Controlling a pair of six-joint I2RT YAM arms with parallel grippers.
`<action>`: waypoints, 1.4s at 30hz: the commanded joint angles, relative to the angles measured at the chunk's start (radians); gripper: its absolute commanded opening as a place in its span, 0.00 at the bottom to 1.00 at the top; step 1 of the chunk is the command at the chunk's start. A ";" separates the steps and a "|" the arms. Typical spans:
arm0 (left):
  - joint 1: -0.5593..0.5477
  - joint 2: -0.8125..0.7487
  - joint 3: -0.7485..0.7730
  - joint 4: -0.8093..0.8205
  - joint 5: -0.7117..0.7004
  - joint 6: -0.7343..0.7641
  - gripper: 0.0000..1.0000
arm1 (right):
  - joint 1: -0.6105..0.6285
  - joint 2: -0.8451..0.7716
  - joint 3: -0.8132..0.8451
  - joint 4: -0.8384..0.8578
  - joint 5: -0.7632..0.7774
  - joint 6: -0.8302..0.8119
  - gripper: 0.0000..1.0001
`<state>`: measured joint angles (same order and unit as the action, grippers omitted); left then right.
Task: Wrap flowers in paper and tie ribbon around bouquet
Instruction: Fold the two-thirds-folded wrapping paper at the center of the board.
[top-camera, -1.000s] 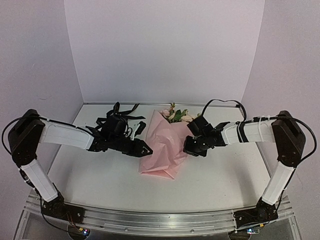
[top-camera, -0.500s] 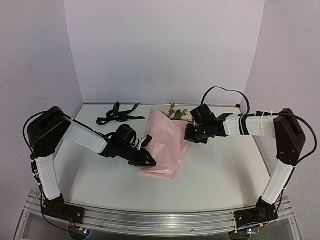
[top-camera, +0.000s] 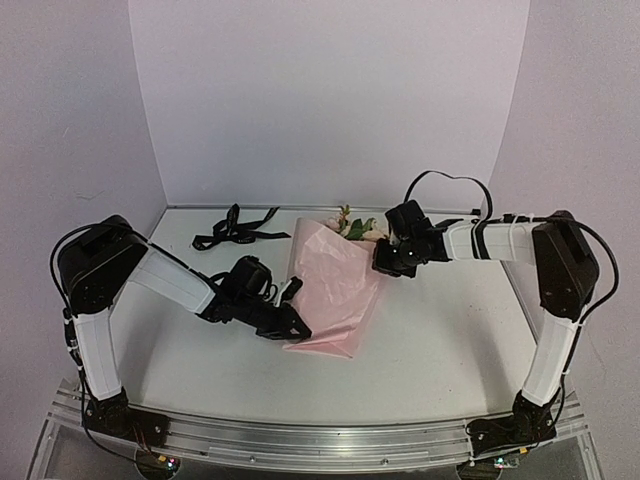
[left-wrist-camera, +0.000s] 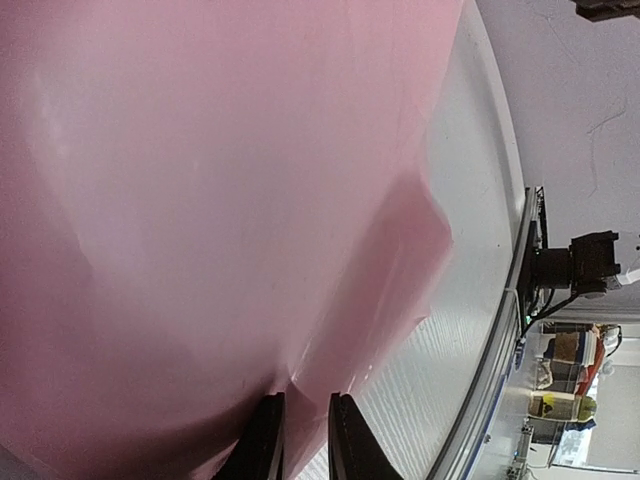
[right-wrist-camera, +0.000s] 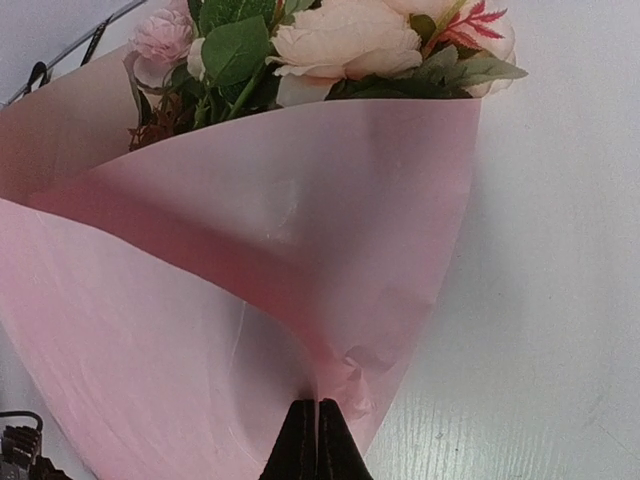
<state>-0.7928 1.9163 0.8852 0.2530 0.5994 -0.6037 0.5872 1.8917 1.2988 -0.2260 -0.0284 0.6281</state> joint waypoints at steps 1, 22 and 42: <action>-0.029 0.013 -0.038 0.021 -0.009 -0.003 0.15 | -0.010 0.013 0.069 0.008 -0.008 -0.013 0.00; -0.067 -0.018 -0.068 0.026 -0.042 -0.008 0.15 | 0.113 -0.270 -0.168 -0.155 -0.093 0.212 0.75; -0.065 -0.050 -0.063 0.023 -0.024 -0.008 0.18 | 0.275 -0.099 -0.186 0.002 -0.141 0.353 0.00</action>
<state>-0.8524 1.9151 0.8406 0.2974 0.5734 -0.6041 0.8622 1.7894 1.1080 -0.2540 -0.1859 0.9998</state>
